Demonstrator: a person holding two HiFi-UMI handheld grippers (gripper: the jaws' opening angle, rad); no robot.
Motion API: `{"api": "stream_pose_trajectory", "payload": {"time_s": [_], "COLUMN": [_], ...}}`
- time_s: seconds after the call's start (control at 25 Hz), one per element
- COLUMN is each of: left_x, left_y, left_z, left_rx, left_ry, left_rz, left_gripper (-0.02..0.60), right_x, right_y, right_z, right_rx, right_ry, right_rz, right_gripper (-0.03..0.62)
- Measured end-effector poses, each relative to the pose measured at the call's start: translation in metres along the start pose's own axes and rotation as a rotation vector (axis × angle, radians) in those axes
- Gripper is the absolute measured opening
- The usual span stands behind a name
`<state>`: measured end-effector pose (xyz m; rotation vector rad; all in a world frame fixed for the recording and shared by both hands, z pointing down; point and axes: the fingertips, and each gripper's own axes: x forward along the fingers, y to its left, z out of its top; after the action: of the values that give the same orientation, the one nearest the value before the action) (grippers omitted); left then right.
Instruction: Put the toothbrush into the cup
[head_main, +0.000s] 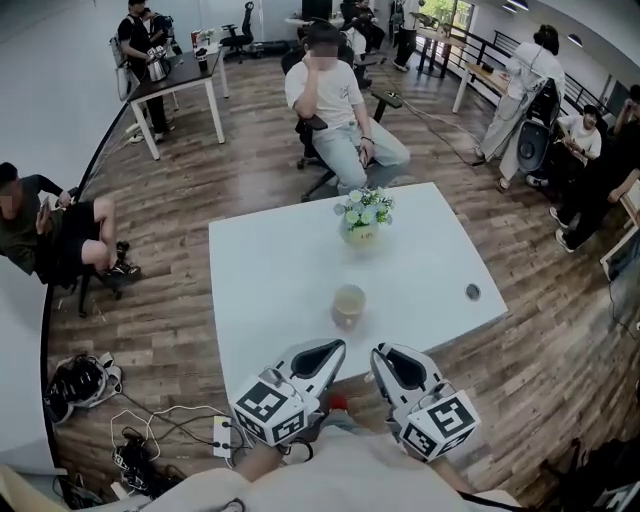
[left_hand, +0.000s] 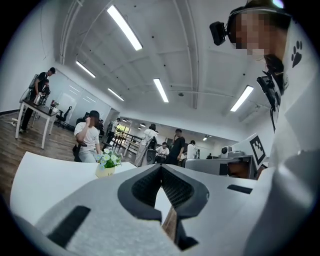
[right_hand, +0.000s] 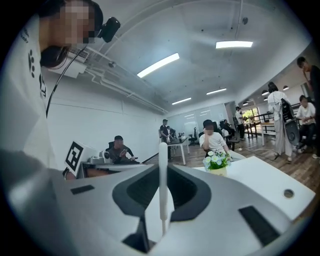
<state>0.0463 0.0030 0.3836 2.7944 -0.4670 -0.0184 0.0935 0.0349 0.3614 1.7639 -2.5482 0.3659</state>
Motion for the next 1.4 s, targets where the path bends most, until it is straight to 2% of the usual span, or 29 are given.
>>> {"api": "stream_pose_trajectory", "payload": {"time_s": [0.28, 0.72, 0.84, 1.08, 1.4], "left_x": [0.041, 0.046, 0.051, 0.067, 0.067], "left_y": [0.035, 0.060, 0.062, 0.059, 0.069], "left_z": [0.002, -0.002, 0.004, 0.009, 0.004], "left_rx": [-0.021, -0.058, -0.068, -0.035, -0.066], "left_ry": [-0.004, 0.041, 0.046, 0.086, 0.112], "left_rz": [0.048, 0.090, 0.071, 0.019, 0.011], "left_gripper": [0.006, 0.006, 0.005, 0.005, 0.006], "right_x": [0.036, 0.059, 0.060, 0.063, 0.077], "right_y": [-0.047, -0.058, -0.058, -0.066, -0.067], "right_z": [0.006, 0.003, 0.010, 0.010, 0.008], "right_rx": [0.010, 0.069, 0.057, 0.082, 0.094], "right_ry": [0.002, 0.025, 0.024, 0.026, 0.039], "right_rz": [0.056, 0.072, 0.066, 0.042, 0.047], "right_gripper": [0.058, 0.058, 0.058, 0.058, 0.057]}}
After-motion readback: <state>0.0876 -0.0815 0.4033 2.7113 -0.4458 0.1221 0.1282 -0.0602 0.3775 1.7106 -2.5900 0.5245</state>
